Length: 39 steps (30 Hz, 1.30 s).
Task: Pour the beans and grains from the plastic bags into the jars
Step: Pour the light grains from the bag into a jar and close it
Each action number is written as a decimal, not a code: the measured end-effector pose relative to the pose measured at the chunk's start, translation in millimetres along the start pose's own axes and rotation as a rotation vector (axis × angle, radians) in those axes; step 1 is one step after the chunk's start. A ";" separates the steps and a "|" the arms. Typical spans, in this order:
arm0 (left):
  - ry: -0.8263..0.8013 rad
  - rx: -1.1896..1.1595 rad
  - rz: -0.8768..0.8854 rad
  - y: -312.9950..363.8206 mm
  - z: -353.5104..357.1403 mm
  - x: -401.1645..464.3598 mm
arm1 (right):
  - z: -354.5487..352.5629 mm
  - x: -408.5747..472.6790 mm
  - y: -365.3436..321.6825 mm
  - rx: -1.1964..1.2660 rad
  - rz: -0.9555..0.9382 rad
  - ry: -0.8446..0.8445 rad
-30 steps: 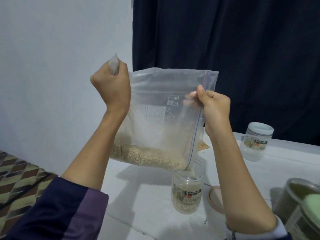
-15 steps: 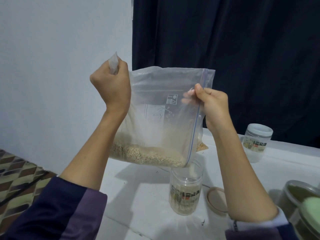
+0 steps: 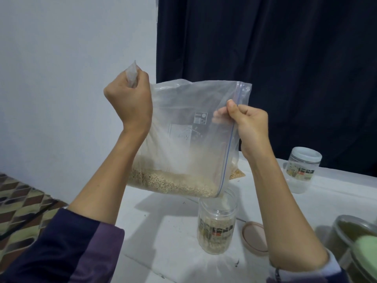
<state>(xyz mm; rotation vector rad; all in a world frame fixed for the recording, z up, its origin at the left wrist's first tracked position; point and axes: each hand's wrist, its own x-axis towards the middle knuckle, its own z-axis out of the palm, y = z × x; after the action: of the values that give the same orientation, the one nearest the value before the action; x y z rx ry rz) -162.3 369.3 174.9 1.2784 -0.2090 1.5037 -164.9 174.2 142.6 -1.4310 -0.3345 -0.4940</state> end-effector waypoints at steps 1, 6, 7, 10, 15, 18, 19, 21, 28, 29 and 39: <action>0.001 0.002 -0.003 -0.2 -0.6 0.3 | 0.5 -1.0 -0.6 0.008 -0.003 -0.010; -0.001 0.003 -0.014 1.2 -1.6 1.1 | 0.4 -4.6 -1.6 0.054 -0.019 0.010; 0.003 0.006 -0.014 1.3 -1.8 1.5 | 0.2 -5.6 -2.4 0.057 -0.011 -0.005; 0.000 0.030 -0.003 2.5 -1.2 3.6 | -1.1 -7.1 -3.9 0.049 -0.019 0.045; -0.018 0.032 0.039 2.4 -0.4 2.8 | -1.2 -9.7 -6.5 0.072 0.006 0.012; -0.021 0.038 0.033 2.8 0.2 3.2 | -2.2 -8.0 -6.6 0.113 0.015 0.044; -0.018 0.039 0.032 3.0 0.3 3.5 | -1.4 -7.8 -7.0 0.116 0.028 0.026; -0.010 0.043 0.040 2.7 0.1 3.7 | 0.6 -8.1 -6.9 0.109 0.048 0.022; -0.014 0.050 0.040 -1.4 2.2 4.9 | 0.2 -8.0 -5.0 0.101 0.066 0.045; -0.017 0.047 0.038 -1.9 2.3 5.0 | -0.5 -7.8 -4.6 0.105 0.053 0.058; -0.043 -0.002 0.016 -5.6 3.6 4.5 | 5.0 -6.4 -0.8 0.092 0.033 0.057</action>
<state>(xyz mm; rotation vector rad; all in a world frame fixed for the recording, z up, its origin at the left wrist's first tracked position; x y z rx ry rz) -154.9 371.6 177.2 1.3115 -0.2489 1.4896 -170.4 179.9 140.6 -1.3291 -0.2846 -0.4858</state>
